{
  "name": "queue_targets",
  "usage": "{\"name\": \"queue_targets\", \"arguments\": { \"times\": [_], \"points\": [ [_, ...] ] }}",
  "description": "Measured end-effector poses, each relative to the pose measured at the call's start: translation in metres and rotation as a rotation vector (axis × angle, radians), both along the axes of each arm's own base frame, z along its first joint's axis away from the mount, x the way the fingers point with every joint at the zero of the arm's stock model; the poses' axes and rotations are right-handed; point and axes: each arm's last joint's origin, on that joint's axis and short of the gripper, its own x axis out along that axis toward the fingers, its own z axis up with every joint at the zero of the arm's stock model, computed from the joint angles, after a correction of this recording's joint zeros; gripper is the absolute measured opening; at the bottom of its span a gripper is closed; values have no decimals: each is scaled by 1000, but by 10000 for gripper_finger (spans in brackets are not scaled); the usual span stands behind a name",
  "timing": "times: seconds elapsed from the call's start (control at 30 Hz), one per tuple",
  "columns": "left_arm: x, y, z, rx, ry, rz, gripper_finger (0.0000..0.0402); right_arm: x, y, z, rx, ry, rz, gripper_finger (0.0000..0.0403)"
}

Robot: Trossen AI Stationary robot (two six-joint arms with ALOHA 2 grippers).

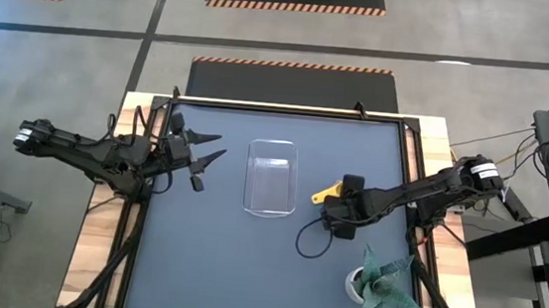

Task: Nest measuring cups in basket
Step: Put the stack of measuring cups into the transparent bin

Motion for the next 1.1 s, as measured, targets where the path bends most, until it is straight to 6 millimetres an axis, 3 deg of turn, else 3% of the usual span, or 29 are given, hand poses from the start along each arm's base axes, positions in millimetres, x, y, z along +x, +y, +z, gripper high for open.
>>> {"name": "queue_targets", "arguments": {
  "times": [0.87, 1.1],
  "points": [
    [0, 0, 0, 0, -1, 0, 144, -3, -1, -7, -22, 11, 40, 225],
    [0, 0, 0, 0, -2, 0, 144, -4, -4, -10, -27, 14, 41, 183]
  ]
}}
